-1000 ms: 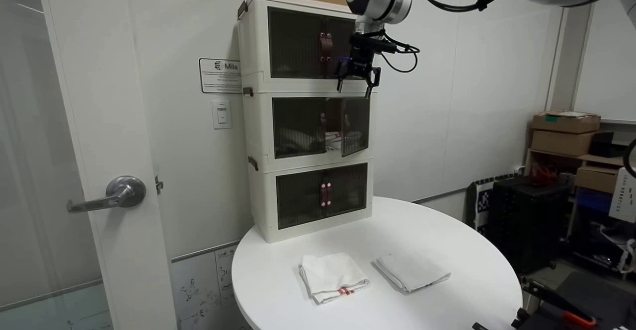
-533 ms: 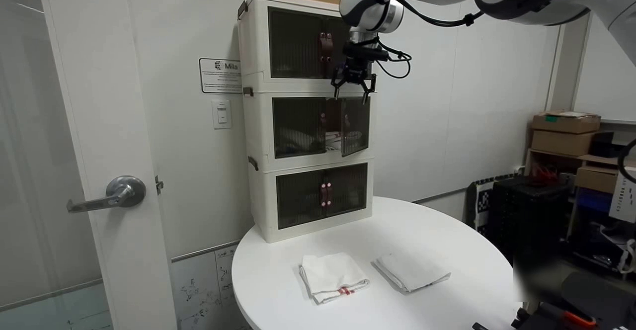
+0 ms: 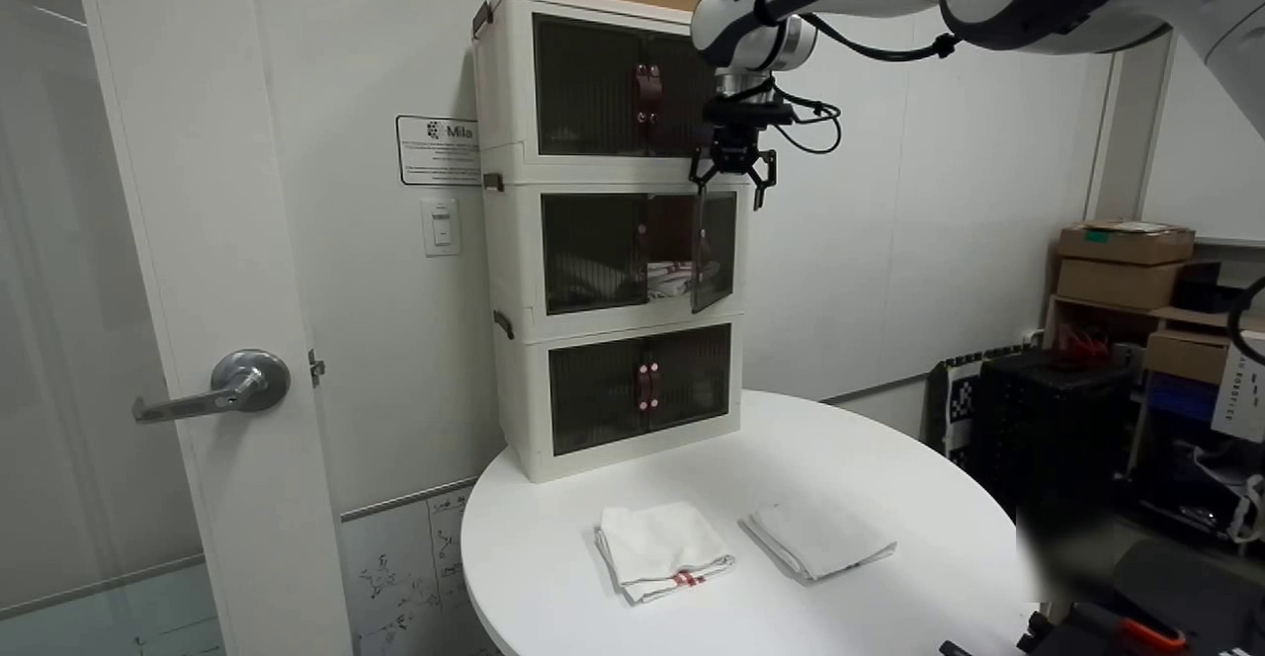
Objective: Open the middle right cabinet door
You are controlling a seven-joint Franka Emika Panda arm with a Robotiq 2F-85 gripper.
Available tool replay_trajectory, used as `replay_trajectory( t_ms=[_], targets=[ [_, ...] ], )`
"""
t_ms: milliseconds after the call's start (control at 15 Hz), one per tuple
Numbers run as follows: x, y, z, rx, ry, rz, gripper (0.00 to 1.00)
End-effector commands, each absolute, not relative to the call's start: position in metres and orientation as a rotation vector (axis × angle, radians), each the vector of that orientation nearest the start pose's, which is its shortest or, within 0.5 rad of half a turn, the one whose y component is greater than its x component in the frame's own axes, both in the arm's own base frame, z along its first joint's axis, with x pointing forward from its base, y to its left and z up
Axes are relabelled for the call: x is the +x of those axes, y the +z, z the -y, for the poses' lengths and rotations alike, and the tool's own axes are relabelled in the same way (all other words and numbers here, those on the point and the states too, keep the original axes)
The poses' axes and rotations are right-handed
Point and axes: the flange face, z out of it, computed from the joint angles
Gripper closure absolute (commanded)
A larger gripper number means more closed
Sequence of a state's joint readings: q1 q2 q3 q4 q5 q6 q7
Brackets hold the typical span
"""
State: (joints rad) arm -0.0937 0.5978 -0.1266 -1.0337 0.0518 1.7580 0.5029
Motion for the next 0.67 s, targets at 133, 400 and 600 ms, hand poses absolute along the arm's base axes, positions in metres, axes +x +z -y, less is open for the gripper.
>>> replay_trajectory(
  t_ms=[133, 400, 600],
  targets=[
    [0.692, 0.53, 0.162, -3.02, -0.103, -1.068, 0.0],
    [0.679, 0.528, 0.185, -3.093, -0.014, -0.878, 0.0],
    [0.675, 0.523, 0.204, -3.158, 0.033, -0.712, 0.0]
  ],
)
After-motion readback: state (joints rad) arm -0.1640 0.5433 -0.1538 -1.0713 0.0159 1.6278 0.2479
